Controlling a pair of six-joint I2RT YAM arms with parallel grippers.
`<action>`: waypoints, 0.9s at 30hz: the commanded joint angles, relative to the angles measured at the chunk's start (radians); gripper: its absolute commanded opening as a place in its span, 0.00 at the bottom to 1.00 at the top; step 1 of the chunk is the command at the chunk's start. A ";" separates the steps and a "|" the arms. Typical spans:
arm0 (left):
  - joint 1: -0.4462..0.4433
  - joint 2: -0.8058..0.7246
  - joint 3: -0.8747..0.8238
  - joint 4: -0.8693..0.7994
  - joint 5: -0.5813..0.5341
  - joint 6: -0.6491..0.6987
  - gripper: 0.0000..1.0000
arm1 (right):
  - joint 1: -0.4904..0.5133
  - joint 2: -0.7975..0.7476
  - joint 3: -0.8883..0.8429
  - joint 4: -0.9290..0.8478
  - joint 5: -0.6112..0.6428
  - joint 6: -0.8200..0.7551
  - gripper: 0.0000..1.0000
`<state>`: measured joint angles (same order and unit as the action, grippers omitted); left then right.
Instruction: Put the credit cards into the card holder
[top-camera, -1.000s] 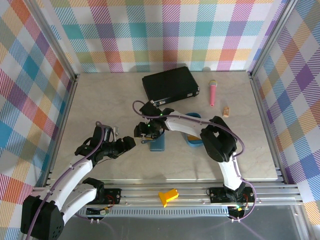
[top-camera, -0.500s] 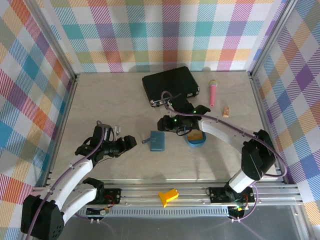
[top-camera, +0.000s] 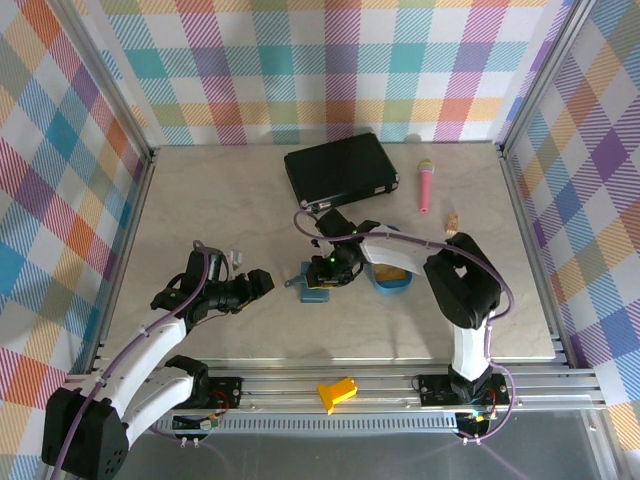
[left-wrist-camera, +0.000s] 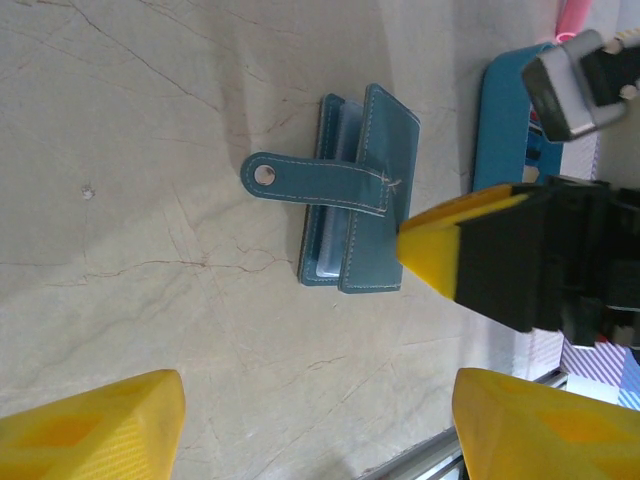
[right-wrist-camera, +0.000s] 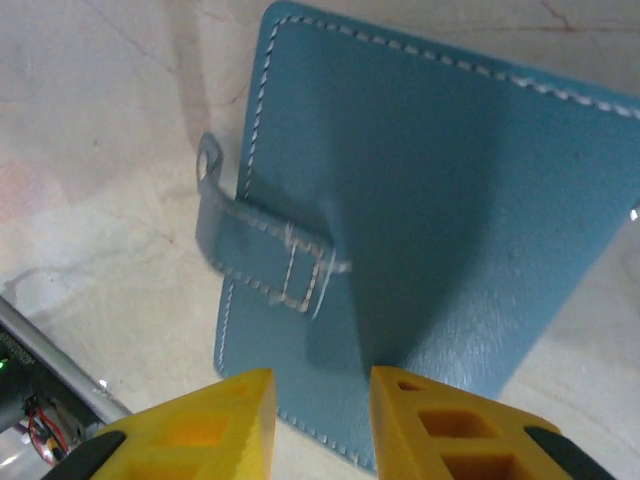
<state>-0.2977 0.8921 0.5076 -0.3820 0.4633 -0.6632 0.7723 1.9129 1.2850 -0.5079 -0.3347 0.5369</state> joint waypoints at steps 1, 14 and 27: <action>0.005 -0.011 0.008 0.013 0.023 -0.007 0.71 | 0.001 0.035 0.039 0.002 -0.001 -0.007 0.29; 0.005 -0.030 0.012 -0.008 0.009 -0.009 0.71 | 0.001 0.062 0.029 -0.019 0.038 0.015 0.28; -0.051 0.071 0.014 0.172 0.064 -0.023 0.71 | -0.072 -0.194 -0.067 -0.012 0.059 0.069 0.43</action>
<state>-0.3222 0.9340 0.5076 -0.2916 0.5014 -0.6674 0.7269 1.7592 1.2667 -0.5087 -0.2989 0.5758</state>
